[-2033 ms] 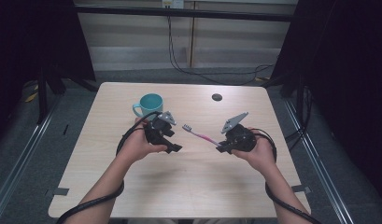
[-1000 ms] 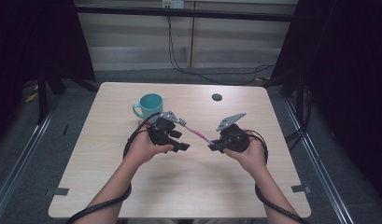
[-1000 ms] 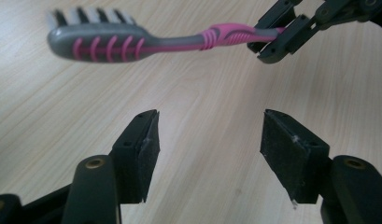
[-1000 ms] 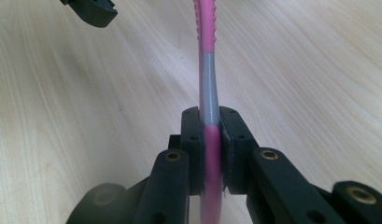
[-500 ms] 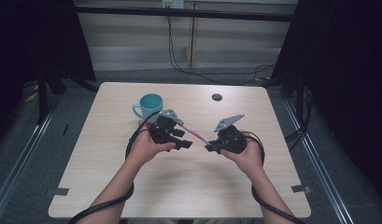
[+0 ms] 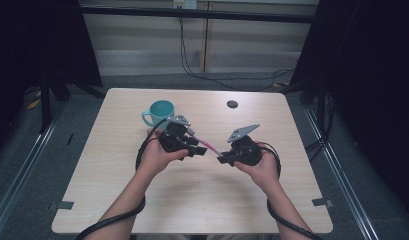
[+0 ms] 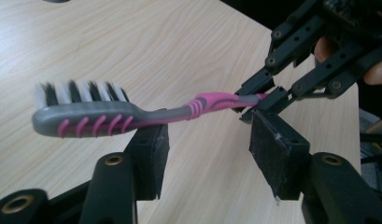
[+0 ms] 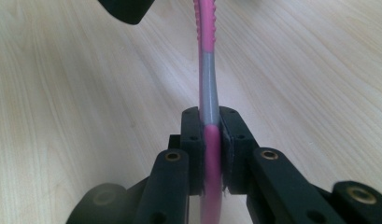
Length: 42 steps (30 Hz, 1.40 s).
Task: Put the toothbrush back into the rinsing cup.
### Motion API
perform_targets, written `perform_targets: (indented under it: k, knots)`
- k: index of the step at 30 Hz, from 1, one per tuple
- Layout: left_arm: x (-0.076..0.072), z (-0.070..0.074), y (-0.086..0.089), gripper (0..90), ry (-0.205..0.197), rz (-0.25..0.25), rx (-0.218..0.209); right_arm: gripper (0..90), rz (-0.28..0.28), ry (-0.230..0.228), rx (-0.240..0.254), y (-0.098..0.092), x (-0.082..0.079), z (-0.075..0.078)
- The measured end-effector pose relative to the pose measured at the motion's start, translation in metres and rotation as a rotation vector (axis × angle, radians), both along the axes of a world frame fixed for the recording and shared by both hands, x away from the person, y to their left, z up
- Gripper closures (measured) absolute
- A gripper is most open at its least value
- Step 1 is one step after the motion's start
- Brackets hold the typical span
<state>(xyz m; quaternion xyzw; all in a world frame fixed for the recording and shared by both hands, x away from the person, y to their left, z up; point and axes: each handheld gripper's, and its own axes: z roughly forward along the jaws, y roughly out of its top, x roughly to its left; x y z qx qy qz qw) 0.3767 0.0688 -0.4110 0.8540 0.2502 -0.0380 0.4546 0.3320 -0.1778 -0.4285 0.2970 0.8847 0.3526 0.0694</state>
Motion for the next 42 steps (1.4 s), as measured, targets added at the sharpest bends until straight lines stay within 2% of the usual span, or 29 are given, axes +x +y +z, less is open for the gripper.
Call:
perform_targets:
  k: [2, 8, 11, 13, 18, 23, 32, 38, 42]
  knots:
    - [0.001, 0.0, 0.0, 49.3, 0.011, 0.005, -0.015, 81.4, -0.006, -0.001, 0.007, 0.001, 0.0, 0.0]
    - [0.001, 0.0, 0.0, 53.6, 0.009, 0.011, -0.023, 81.4, -0.004, 0.001, 0.02, 0.002, -0.001, -0.001]
    - [0.001, -0.001, 0.0, 54.2, 0.022, 0.024, -0.049, 81.4, -0.008, -0.003, 0.01, 0.004, -0.001, -0.002]
    - [0.001, -0.002, -0.002, 54.8, 0.029, 0.034, -0.07, 81.4, -0.008, 0.001, 0.024, 0.005, -0.001, -0.003]
    - [0.002, -0.001, -0.004, 56.1, 0.039, 0.038, -0.095, 81.4, -0.005, -0.003, 0.016, 0.01, -0.002, -0.003]
    - [0.003, 0.001, -0.002, 59.3, 0.029, 0.054, -0.107, 81.3, 0.002, 0.005, 0.019, 0.011, -0.001, -0.004]
    - [0.004, 0.001, 0.002, 68.3, 0.057, 0.06, -0.135, 81.2, 0.001, 0.009, 0.035, 0.017, 0.0, -0.008]
    - [0.004, 0.005, 0.002, 71.0, 0.05, 0.06, -0.148, 81.2, 0.003, 0.018, 0.036, 0.02, 0.0, -0.01]
    - [0.004, 0.008, 0.002, 72.1, 0.042, 0.069, -0.173, 81.3, 0.004, 0.017, 0.043, 0.022, 0.0, -0.01]
